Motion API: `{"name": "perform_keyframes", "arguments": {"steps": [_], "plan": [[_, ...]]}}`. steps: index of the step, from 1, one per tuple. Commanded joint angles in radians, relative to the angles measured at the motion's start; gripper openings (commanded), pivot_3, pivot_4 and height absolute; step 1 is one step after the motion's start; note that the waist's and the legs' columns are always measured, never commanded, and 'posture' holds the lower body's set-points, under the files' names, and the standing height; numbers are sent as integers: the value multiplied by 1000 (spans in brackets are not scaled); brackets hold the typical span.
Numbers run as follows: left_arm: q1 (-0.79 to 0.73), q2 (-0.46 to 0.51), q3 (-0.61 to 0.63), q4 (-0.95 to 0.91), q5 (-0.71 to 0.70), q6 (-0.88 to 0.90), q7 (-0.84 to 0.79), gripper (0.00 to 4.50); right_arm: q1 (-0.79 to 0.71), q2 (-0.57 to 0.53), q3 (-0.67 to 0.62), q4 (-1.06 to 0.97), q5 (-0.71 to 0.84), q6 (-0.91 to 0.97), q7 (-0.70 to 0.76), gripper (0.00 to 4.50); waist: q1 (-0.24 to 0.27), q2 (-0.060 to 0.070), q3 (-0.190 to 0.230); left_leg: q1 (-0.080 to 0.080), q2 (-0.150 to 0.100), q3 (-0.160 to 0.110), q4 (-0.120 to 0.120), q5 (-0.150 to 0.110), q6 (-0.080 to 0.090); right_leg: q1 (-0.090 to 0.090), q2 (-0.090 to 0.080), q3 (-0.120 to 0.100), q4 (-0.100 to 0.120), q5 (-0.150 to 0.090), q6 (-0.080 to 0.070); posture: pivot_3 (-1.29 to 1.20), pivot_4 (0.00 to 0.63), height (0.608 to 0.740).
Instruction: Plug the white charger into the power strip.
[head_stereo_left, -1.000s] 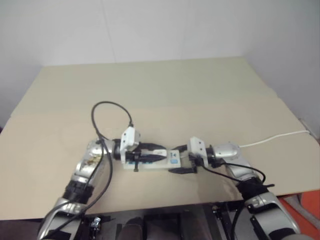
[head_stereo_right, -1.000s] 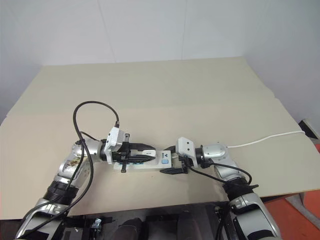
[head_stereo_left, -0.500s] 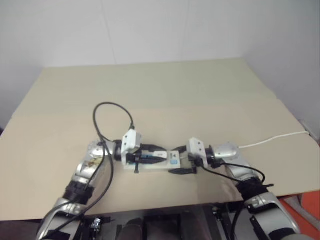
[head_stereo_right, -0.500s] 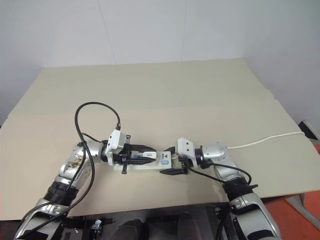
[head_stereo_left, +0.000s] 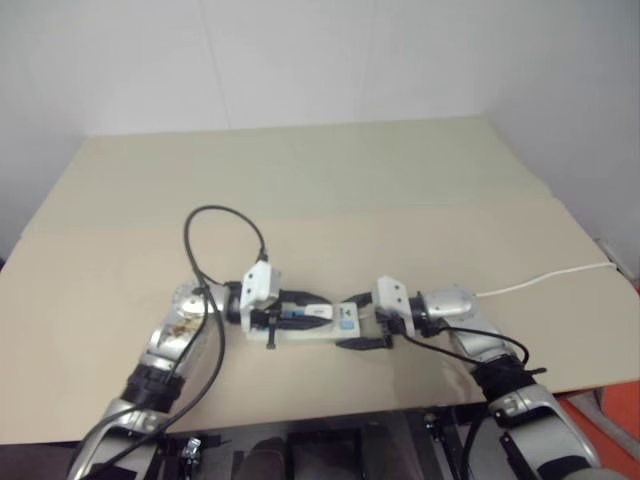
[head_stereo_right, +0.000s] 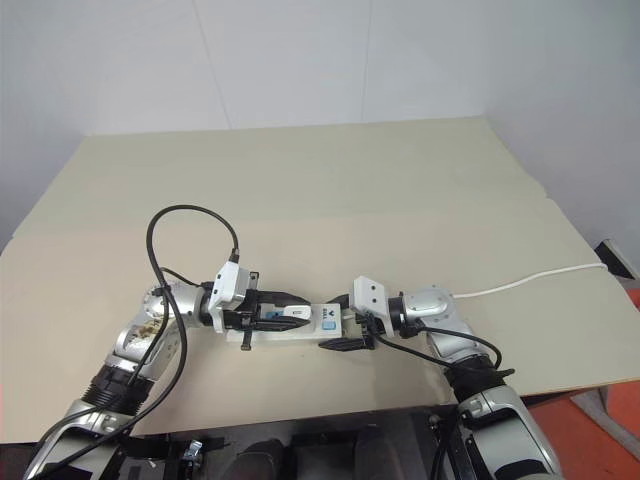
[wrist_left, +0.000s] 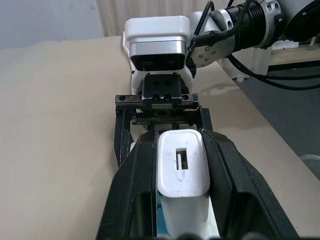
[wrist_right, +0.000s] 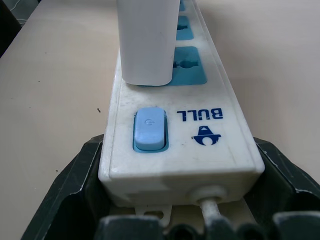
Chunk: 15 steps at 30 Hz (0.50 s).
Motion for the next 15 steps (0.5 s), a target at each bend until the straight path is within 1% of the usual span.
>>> {"name": "perform_keyframes", "arguments": {"steps": [1, 4, 6, 7, 11, 15], "plan": [[54, 49, -23, 90, 65, 50, -4, 1075, -8, -20, -4, -19, -5, -1, 13, 3417, 0, 0, 0, 0, 0, 0, 0, 0, 0, 0, 0, 0, 0, 0, 0, 0, 150, 740], [50, 51, -23, 92, 64, 52, -9, 1075, -6, -20, -3, -21, -6, -1, 12, 3417, 0, 0, 0, 0, 0, 0, 0, 0, 0, 0, 0, 0, 0, 0, 0, 0, 150, 740], [46, 54, -22, 91, 63, 58, -11, 1769, -6, -19, -3, -21, -5, -1, 10, 3417, -1, 0, 0, 0, 0, 0, 0, 0, 0, 0, 0, 0, 0, 0, 0, 0, 150, 740], [42, 57, -22, 89, 61, 65, -15, 1990, -5, -19, -4, -22, -5, 0, 9, 3417, -4, 1, 0, 0, 0, 0, 0, 0, 0, 0, 0, 0, 0, 0, 0, 0, 150, 740], [25, 59, -12, 84, 45, 95, -26, 3201, -5, -19, -3, -26, -3, 3, 8, 3417, 17, 1, 0, -1, 0, 0, -1, 0, 0, -1, 0, 0, -1, 0, 0, 0, 150, 740], [16, 58, 4, 79, 38, 113, -28, 4470, -6, -15, -2, -24, -1, 3, 6, 3417, 19, 1, 0, -1, 1, 0, -1, 0, 0, -1, 1, 0, -1, 0, 0, 0, 150, 740]]}}
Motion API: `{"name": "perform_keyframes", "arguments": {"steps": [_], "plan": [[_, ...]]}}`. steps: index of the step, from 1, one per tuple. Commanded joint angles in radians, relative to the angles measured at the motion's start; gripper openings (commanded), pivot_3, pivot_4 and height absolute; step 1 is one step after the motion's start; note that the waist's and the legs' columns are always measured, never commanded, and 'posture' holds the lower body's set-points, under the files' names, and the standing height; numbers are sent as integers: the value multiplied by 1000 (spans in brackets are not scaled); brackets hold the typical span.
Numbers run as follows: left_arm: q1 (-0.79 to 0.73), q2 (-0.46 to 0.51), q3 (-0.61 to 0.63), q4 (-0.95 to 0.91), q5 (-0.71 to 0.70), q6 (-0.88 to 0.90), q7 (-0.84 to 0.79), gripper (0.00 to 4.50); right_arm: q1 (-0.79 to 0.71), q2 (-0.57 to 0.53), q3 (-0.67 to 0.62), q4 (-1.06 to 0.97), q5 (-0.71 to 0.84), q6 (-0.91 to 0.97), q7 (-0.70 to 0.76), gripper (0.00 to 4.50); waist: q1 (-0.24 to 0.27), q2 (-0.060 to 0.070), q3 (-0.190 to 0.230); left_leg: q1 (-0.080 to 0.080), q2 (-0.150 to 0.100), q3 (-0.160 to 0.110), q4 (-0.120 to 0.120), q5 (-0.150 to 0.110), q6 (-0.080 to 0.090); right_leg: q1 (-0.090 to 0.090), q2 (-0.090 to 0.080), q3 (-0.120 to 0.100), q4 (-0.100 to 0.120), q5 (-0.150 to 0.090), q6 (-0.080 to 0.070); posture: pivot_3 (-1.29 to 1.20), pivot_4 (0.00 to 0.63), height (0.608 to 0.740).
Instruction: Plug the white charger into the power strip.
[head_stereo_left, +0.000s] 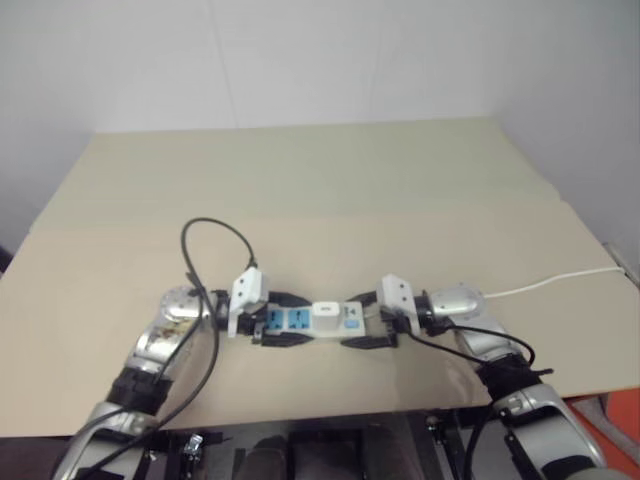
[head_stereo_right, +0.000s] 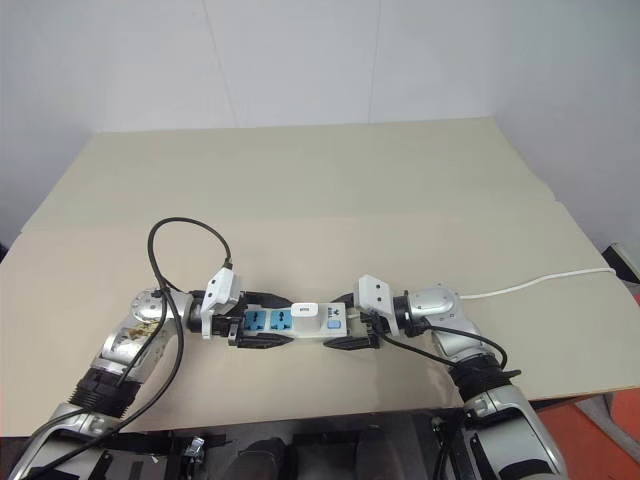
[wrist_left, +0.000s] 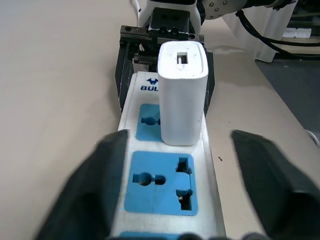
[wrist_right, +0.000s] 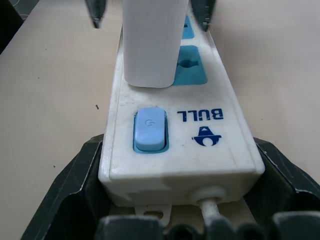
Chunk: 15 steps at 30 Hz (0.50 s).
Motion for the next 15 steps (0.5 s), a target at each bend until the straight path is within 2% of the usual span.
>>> {"name": "perform_keyframes", "arguments": {"steps": [1, 5, 8, 13, 15], "plan": [[6, 1, -3, 21, 8, 34, -3, 4470, -6, 9, 5, -21, -6, -1, -2, 3417, 0, 0, 0, 0, 0, 0, 0, 0, 0, 0, 0, 0, 0, 0, 0, 0, 150, 740], [-7, 11, 30, -3, -9, 46, 6, 4470, -12, 14, 4, -17, 0, 7, -1, 3417, 0, 0, 0, 0, 0, 0, 0, 0, 0, 0, 0, 0, 0, 0, 0, 0, 150, 740], [-39, 45, 67, -10, -27, 69, -13, 4500, -23, 12, -6, -19, 13, 39, 5, 4408, 0, -1, 1, -1, 1, 0, 0, 0, 0, -1, 1, 0, 0, 0, 0, 0, 150, 740], [-68, 121, 125, -34, -63, 104, -60, 4500, -16, -28, -38, -47, 7, 30, -14, 4460, 5, -1, 2, -5, 1, 0, 0, 0, 0, -4, 1, 0, -2, 1, -1, 0, 150, 740], [-64, 176, 162, -67, -87, 128, -80, 4500, 5, -89, -76, -102, 43, 56, 11, 4460, 6, -1, 2, -9, 1, 0, 0, 0, 0, -7, 0, -1, -2, 1, -1, 0, 150, 740]]}}
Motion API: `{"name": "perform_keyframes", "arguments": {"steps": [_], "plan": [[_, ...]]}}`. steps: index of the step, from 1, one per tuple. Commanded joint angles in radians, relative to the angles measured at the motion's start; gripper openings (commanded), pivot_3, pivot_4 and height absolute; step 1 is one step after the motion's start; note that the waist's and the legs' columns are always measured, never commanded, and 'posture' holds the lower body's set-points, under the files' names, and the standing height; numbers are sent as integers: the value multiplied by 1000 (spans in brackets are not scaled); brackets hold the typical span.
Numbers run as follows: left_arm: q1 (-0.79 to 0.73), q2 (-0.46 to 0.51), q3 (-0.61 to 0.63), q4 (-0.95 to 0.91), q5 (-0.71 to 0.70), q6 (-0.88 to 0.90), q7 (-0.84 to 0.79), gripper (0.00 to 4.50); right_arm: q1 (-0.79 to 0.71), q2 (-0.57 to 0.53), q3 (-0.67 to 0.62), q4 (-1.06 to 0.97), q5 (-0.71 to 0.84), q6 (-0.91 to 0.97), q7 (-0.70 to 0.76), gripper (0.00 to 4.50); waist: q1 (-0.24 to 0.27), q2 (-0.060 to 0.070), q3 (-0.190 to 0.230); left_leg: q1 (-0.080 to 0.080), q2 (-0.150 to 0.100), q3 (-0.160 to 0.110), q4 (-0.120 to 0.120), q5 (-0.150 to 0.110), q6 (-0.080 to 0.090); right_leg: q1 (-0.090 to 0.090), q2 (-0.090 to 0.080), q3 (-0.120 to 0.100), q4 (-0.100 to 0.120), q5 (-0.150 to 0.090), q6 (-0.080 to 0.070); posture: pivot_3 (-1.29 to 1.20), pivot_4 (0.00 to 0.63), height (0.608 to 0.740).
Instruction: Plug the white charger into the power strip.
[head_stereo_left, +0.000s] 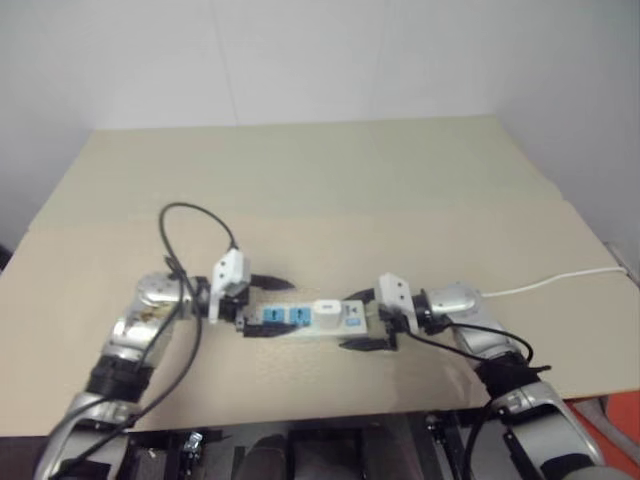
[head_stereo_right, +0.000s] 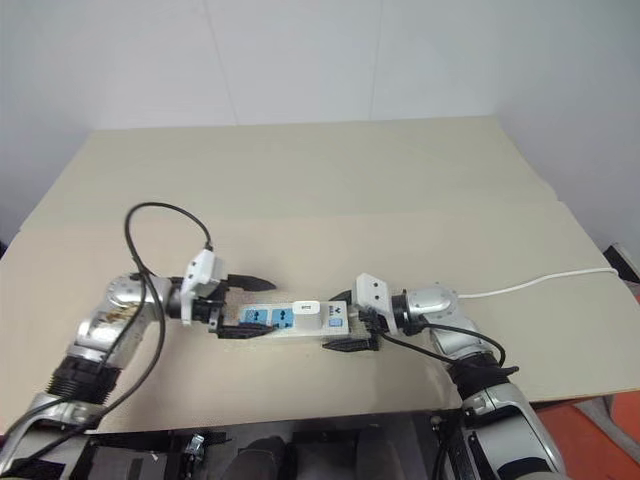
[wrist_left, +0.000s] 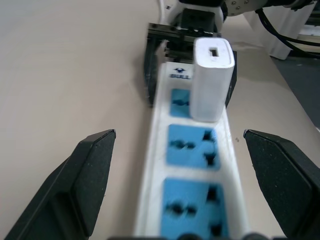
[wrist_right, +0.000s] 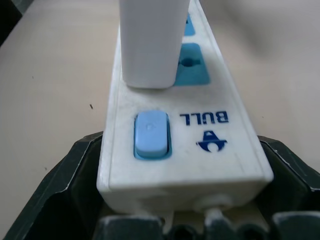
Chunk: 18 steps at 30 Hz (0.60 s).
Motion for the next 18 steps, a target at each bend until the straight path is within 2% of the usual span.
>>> {"name": "perform_keyframes", "arguments": {"steps": [1, 3, 7, 14, 18], "plan": [[-1, 86, 83, -76, -54, 35, -43, 4500, 30, -101, -98, -116, 63, 42, 18, 4460, 1, 0, 0, -5, -1, 0, 1, 0, 0, -6, -1, 0, 1, 0, 0, 0, 150, 740], [23, 142, 127, -101, -72, 41, -59, 4500, 73, -171, -153, -180, 98, 62, 22, 4460, 5, 0, 0, -16, -3, -1, 3, 0, -1, -16, -3, -1, 3, 0, 1, 0, 150, 740], [76, 260, 238, -120, -101, 75, -71, 4500, 207, -318, -292, -337, 201, 133, 40, 4460, 10, 0, 0, -27, -5, -1, 3, 1, -2, -27, -6, -2, 4, 0, 1, 0, 150, 740], [192, 440, 421, -137, -156, 141, -141, 4500, 321, -484, -505, -420, 309, 250, 31, 4460, 8, 0, 0, -26, -5, 3, 3, -2, 3, -26, -6, -2, -1, 0, 1, 0, 150, 740], [268, 466, 492, -184, -175, 162, -137, 4500, 319, -506, -539, -427, 333, 289, 16, 4460, 9, 0, 1, -23, -4, 5, 3, -2, 4, -23, -6, -2, 0, 0, 1, 0, 150, 740]]}}
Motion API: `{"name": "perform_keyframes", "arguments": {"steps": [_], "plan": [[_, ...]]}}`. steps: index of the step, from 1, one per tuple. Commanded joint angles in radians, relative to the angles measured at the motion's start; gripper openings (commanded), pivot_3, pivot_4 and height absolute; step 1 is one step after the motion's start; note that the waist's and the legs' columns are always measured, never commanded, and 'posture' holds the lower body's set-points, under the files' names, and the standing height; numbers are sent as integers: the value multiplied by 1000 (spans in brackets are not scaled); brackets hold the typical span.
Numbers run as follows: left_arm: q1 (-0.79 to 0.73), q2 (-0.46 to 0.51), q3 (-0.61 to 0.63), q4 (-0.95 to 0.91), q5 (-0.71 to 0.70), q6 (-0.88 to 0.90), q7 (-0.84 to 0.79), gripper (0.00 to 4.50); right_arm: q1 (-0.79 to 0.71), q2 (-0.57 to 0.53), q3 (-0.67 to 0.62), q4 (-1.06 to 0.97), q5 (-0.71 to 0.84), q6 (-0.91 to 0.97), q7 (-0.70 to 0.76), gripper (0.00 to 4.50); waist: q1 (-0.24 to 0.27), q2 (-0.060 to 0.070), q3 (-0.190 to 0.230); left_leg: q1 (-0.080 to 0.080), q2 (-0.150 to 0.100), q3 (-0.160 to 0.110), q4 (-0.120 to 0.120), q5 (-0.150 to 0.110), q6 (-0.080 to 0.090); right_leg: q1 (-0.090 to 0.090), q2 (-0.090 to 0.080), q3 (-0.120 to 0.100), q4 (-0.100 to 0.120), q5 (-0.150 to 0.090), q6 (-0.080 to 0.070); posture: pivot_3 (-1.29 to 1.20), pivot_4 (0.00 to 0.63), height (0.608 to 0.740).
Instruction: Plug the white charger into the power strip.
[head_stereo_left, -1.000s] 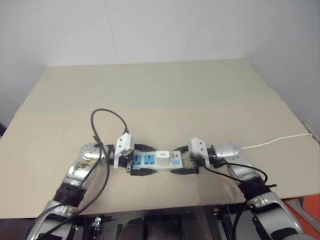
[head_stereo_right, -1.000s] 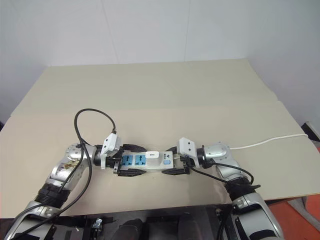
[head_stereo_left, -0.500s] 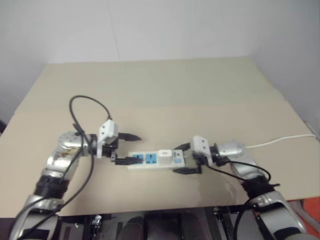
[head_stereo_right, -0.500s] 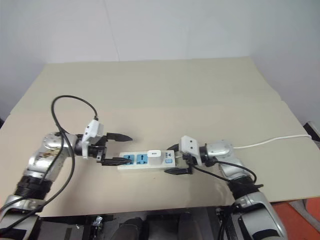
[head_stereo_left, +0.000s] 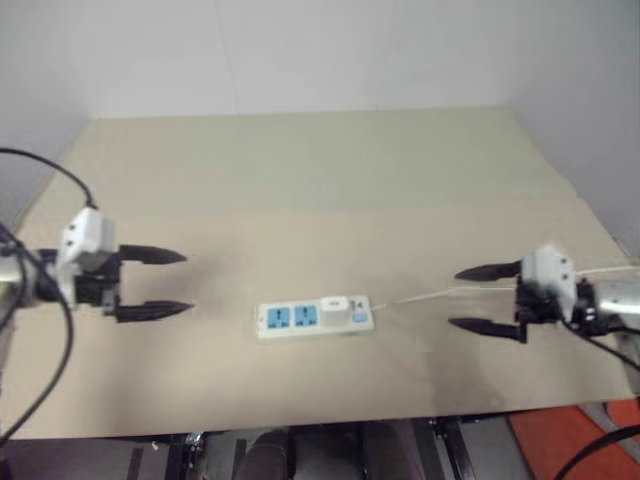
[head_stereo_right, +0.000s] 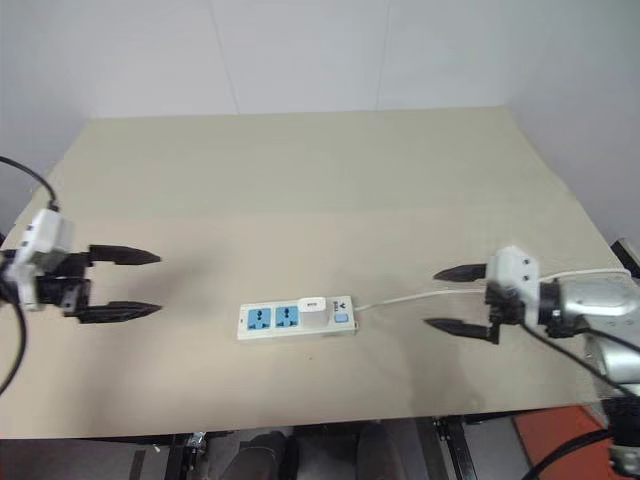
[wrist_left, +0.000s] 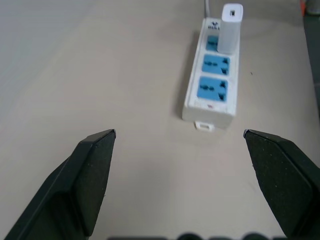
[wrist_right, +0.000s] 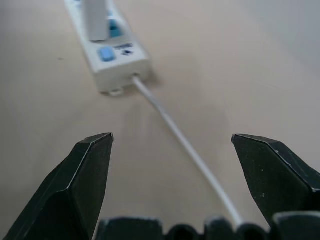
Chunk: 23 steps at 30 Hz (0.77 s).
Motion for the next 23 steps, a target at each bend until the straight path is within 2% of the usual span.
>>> {"name": "perform_keyframes", "arguments": {"steps": [1, 7, 16, 23], "plan": [[52, 14, 79, -70, -35, 20, 1, 4500, -2, -12, -42, -38, 38, 31, -13, 4460, 1, 0, 0, 2, 0, 0, 0, 0, 0, 2, 0, 0, 0, 0, 0, 0, 150, 740], [100, 2, 104, -128, -51, 48, 30, 4500, 2, -11, -36, -59, 38, 42, -22, 4460, 7, 0, 1, 8, 1, 1, 0, -1, 1, 9, -1, 0, -2, 0, 0, 0, 150, 740], [52, -8, 50, -132, -57, 47, 56, 4500, 29, 28, -14, -110, 39, 50, -52, 4460, 15, 0, 1, 8, 1, 2, 0, -1, 1, 9, -1, 0, -1, 0, 0, 0, 150, 740], [-37, -55, -52, -134, -61, 51, 63, 4500, 0, 128, 88, -120, 15, 34, -77, 4460, 17, 0, 1, 9, 0, 2, 1, -1, 1, 10, -1, 0, -1, 0, 0, 0, 150, 740]]}}
